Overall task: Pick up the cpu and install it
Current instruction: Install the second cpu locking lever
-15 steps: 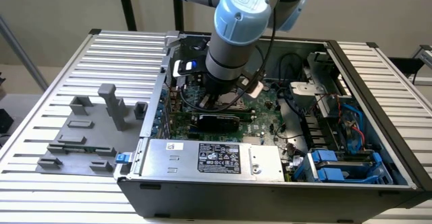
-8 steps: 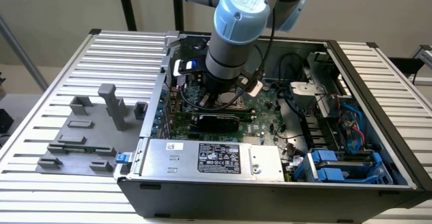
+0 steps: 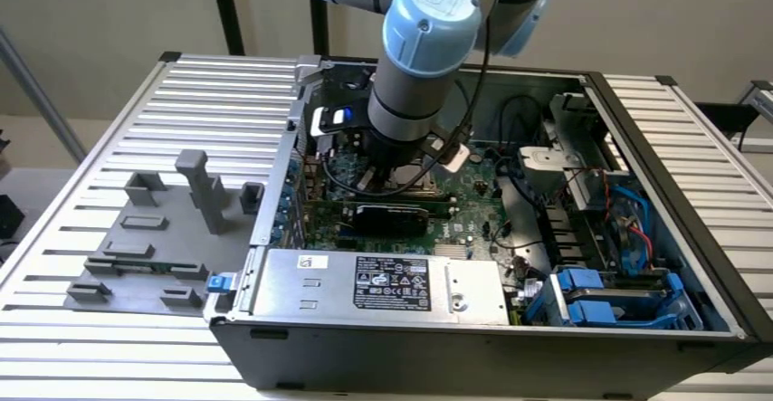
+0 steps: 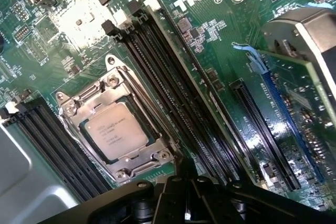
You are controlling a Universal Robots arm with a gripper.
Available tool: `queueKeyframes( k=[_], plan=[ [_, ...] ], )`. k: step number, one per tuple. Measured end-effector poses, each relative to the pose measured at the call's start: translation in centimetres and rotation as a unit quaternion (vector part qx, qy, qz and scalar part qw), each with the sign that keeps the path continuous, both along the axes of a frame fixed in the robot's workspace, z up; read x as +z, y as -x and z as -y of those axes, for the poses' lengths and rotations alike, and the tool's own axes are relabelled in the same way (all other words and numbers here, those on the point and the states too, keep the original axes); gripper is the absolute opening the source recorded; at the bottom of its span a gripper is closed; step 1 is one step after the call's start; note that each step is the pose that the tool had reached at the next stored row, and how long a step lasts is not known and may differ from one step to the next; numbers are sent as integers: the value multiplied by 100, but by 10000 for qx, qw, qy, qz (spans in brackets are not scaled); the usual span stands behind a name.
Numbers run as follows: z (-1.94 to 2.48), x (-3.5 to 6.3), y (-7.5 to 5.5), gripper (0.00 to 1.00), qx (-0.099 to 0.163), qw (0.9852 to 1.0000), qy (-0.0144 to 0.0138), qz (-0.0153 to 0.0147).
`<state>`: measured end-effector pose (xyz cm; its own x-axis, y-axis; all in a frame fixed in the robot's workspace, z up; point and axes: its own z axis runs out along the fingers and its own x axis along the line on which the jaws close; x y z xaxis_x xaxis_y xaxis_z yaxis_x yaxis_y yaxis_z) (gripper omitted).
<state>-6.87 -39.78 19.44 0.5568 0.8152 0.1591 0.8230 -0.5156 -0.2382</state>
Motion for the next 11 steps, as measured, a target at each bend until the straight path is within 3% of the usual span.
queueKeyframes(
  k=[2,4,6,11],
  plan=[
    [-1,11,-1,11,0,10000,55,-7],
    [0,49,0,11,0,10000,86,-16],
    [0,112,0,11,0,9999,100,-22],
    [-2,258,1,11,0,9999,101,-27]
  ],
)
